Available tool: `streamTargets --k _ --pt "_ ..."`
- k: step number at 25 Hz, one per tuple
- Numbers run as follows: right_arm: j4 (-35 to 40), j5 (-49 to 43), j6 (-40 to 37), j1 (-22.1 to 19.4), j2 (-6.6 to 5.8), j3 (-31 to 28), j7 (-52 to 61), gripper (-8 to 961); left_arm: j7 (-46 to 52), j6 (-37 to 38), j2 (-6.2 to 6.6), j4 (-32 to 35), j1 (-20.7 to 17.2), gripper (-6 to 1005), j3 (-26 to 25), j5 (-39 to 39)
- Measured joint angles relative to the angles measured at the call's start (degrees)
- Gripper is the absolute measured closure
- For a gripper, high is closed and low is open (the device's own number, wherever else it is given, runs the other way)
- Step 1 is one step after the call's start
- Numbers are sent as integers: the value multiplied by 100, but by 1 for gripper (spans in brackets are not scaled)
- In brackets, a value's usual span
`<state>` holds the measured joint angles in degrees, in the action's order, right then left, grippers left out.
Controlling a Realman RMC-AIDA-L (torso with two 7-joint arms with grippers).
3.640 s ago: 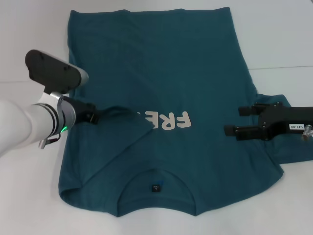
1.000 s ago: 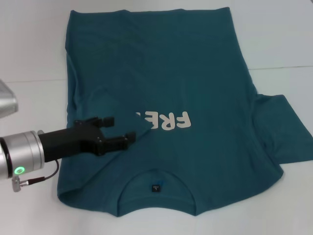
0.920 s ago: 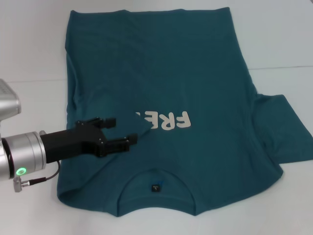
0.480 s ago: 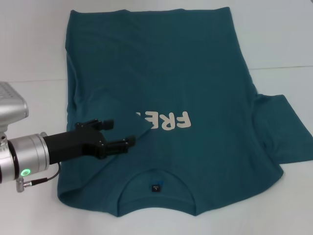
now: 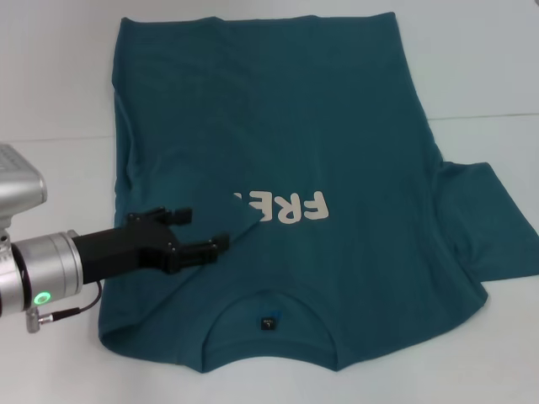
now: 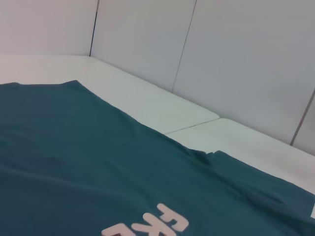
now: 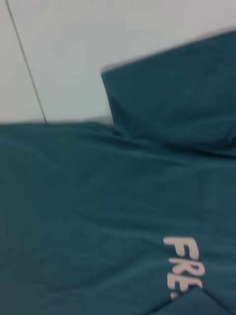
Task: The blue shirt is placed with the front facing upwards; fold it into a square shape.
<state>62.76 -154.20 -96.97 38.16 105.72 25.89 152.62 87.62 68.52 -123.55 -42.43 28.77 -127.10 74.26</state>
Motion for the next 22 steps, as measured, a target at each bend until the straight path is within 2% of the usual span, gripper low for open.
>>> streamTargets --k 6,11,19,22 --pt "-36 -329 292 -130 -31 -26 -198 29 17 -228 7 183 38 121 2 1" --pt "-518 -396 815 -215 -31 -26 -273 28 -8 -270 9 238 53 121 2 36" --pt "-1477 -104 1377 -211 -218 -41 -495 26 23 -268 -8 264 101 120 2 46" --pt "-1626 -98 1554 -176 -221 -27 -524 26 23 -264 -10 276 103 120 2 46"
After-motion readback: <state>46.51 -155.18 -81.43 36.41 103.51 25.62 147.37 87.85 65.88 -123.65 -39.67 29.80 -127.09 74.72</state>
